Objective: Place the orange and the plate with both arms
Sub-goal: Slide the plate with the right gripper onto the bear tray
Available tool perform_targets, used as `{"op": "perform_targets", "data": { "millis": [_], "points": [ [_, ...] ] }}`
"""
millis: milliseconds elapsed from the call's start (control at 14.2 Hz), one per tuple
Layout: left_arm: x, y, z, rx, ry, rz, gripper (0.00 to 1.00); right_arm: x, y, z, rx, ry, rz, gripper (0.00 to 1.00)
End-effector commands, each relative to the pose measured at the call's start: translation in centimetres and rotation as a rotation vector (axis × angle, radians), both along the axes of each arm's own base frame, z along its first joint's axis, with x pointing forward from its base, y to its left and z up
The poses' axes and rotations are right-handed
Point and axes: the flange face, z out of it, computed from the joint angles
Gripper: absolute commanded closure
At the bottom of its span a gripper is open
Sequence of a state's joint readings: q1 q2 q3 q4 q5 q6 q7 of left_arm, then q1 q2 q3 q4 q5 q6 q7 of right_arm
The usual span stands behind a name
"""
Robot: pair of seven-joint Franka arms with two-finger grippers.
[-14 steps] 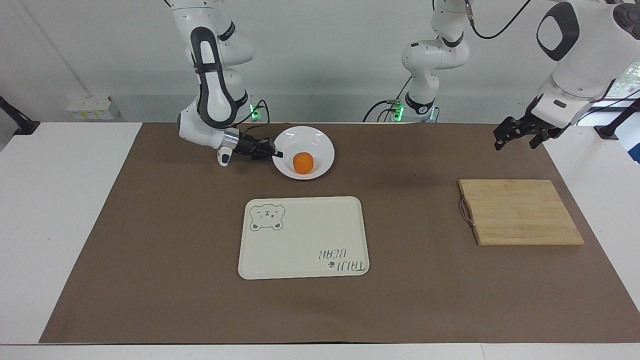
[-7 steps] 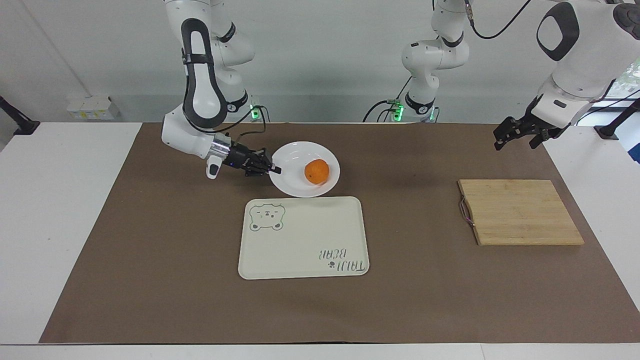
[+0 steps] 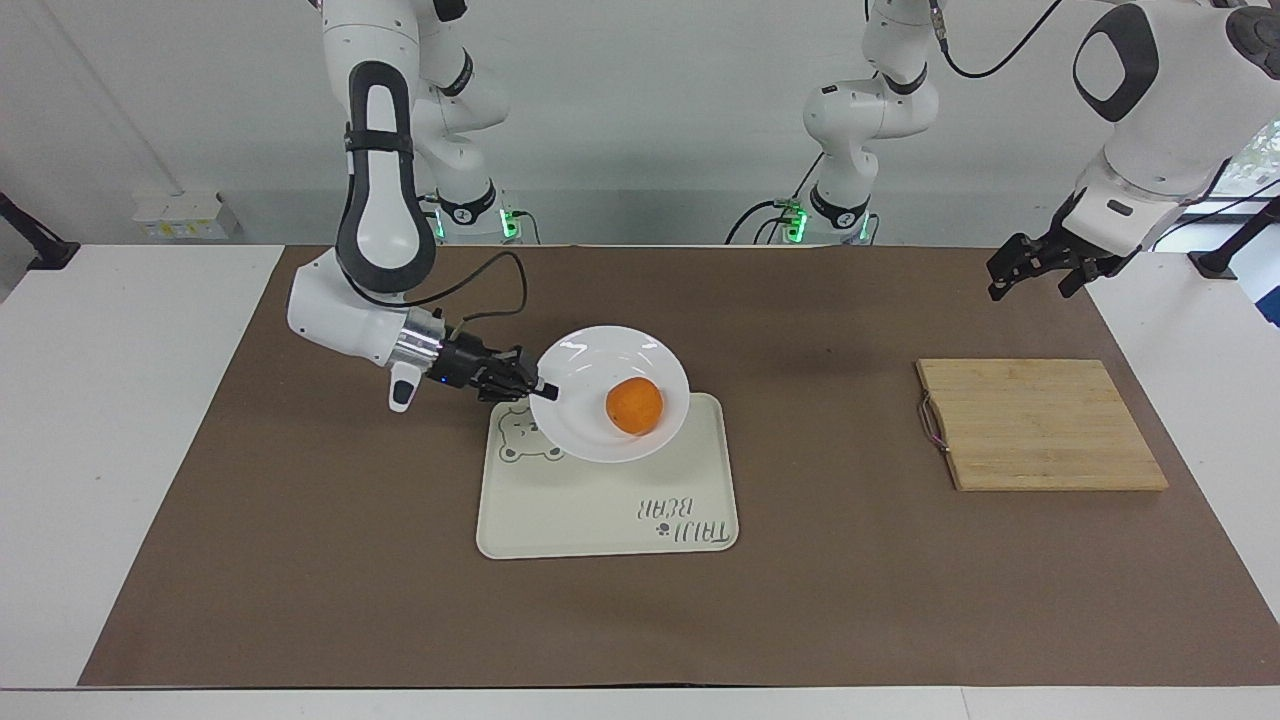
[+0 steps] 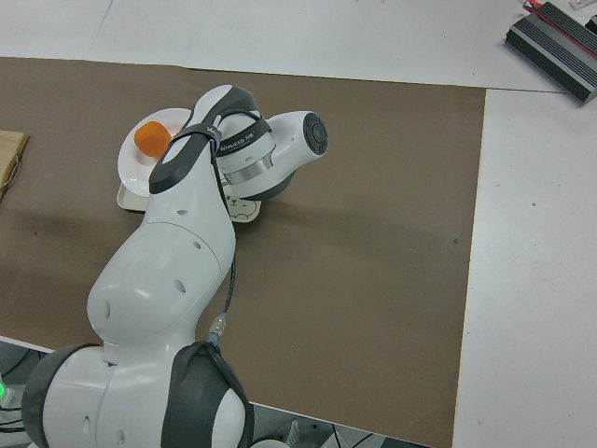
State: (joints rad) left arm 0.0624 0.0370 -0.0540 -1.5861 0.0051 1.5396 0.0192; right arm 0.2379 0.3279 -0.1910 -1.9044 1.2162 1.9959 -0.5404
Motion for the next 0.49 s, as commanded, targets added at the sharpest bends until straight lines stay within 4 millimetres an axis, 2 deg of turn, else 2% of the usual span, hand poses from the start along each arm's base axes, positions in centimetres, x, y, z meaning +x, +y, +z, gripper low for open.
{"op": "perform_targets", "data": {
  "millis": [0,141,281,422],
  "points": [
    [-0.2,0.3,0.6,0.003,0.002,-0.005,0.00,3.8,0.9,-2.4,0.024,0.026,-0.016,1.00],
    [-0.2,0.3,0.6,0.003,0.002,-0.005,0.00,4.1,0.9,-5.4,0.012,0.040,-0.011,1.00],
    [-0.2,0.2,0.6,0.002,0.002,-0.005,0.00,5.4,1.0,-6.7,-0.011,0.025,-0.027,1.00],
    [-0.2,0.3,0.6,0.003,0.002,-0.003,0.00,5.7,1.6,-7.3,-0.014,0.017,-0.026,1.00]
  ]
}}
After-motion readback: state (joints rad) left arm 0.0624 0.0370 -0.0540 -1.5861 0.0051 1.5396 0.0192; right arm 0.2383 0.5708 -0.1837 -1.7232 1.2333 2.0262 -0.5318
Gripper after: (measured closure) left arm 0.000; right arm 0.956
